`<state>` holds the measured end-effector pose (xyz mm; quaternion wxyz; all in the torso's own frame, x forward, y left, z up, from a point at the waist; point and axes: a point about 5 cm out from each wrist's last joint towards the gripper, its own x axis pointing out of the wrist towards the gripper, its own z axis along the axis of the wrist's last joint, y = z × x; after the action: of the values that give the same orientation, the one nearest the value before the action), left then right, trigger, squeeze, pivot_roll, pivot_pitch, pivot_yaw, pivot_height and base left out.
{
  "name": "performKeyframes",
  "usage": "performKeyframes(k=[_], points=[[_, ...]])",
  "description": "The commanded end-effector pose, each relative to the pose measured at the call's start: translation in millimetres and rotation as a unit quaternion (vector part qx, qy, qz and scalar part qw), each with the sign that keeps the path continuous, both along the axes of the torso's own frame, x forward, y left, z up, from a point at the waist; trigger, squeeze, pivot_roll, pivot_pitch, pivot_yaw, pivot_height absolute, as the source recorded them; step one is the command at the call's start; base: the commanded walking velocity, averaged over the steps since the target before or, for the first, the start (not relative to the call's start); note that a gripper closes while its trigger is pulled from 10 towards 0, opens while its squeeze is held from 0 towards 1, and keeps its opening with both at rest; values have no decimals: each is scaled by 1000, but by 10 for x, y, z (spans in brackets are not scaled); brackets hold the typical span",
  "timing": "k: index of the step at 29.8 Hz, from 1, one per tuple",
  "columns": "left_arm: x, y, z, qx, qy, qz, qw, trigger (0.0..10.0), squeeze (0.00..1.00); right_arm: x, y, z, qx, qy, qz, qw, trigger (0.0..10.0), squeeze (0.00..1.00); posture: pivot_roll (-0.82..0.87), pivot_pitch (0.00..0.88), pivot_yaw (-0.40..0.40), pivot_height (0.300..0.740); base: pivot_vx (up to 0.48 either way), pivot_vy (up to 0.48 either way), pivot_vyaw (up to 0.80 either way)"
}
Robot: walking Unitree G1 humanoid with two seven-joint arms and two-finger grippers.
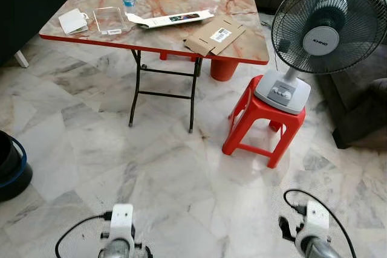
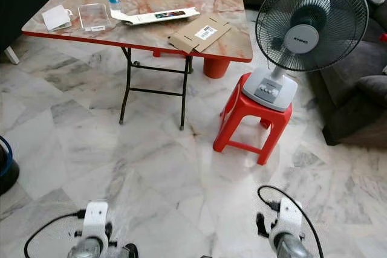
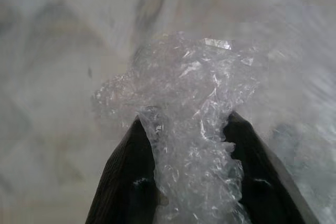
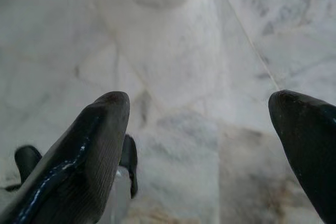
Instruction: Picking trash to rubbish bin
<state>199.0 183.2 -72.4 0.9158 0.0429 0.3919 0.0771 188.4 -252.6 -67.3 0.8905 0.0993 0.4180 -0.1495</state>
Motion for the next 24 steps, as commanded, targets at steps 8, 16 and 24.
performKeyframes(k=[8, 16, 24], points=[[-246, -2, -138, 2, 46, 8, 999, 10000, 0, 63, 36, 18, -2, 1, 3, 1000, 10000, 0, 50, 143, -127, 740, 0, 0, 800], [-227, -31, -133, -6, 43, 10, 999, 10000, 0, 115, 70, 36, -2, -6, 7, 1000, 10000, 0, 53, 134, -129, 740, 0, 0, 800], [-244, -72, -144, -9, 44, 1, 999, 10000, 0, 59, 105, -4, 1, 2, 9, 1000, 10000, 0, 53, 142, -130, 740, 0, 0, 800]])
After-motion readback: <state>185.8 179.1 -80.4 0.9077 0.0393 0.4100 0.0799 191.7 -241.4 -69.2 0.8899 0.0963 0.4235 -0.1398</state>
